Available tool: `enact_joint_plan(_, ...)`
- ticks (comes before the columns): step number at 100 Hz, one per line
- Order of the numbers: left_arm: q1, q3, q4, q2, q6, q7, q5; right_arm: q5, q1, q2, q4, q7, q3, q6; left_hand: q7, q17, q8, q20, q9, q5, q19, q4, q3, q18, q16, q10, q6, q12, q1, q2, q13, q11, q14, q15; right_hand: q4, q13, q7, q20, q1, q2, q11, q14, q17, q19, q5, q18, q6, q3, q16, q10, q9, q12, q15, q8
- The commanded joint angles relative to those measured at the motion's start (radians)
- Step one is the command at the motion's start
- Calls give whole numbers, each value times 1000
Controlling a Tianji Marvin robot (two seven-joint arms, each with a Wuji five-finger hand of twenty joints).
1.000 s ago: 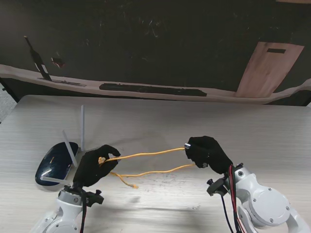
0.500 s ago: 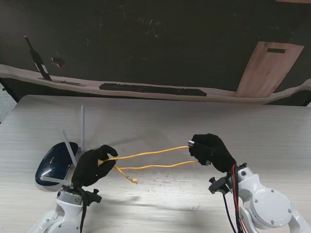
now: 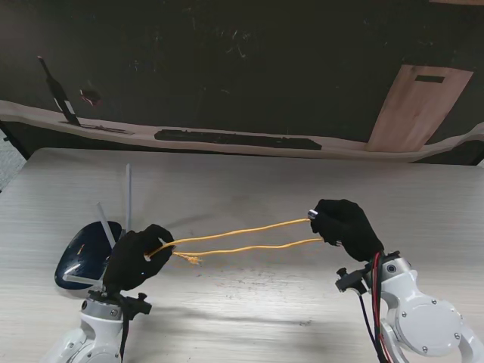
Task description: Untangle the Ethernet cable and plug it into the router
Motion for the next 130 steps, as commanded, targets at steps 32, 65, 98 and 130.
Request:
enact_joint_plan(32, 7, -6, 12, 1, 27, -3, -16, -35, -12, -6, -4, -34, 45, -45, 33, -17, 20, 28, -12, -34, 1, -15, 48, -20, -3, -3, -5, -9, 11, 27, 11, 30, 263, 38, 21, -15, 66, 54, -18, -10, 104, -14, 34, 250, 19, -78, -59, 10, 10, 145, 147, -1, 55, 38)
enact_joint_plan(65, -1, 8, 11, 2, 72, -2, -14, -11, -35, -15, -21, -71, 69, -106, 5, -49, 12, 41, -26, -44, -13, -14, -29, -20, 5, 11, 11, 3, 50, 87, -12, 52, 278, 34, 19, -14, 64, 53, -19, -10, 104, -17, 35, 250, 18, -79, -63, 10, 11, 146, 146, -1, 54, 35)
enact_joint_plan(98, -4, 9, 10, 0, 77, 6, -14, -24, -55, -12, -30, -62, 72, -82, -33, -74, -4, 54, 43, -21, -26, -7, -96, -14, 22, -45, -6, 137, 59, 122, -31, 236, 276, 43, 17, -14, 63, 45, -14, -8, 102, -15, 34, 250, 16, -77, -63, 5, 9, 149, 143, -1, 52, 33)
enact_joint_plan(130, -19, 31, 16, -6, 77, 30, -26, -129, -26, 4, -26, -24, 29, -13, -64, -153, -25, 34, 118, 18, -104, -29, -89, -25, -3, -30, 44, 126, 63, 133, -108, 295, 262, -58, 14, -14, 61, 32, -11, -5, 101, -12, 33, 250, 12, -71, -64, -1, 6, 153, 139, -1, 50, 28)
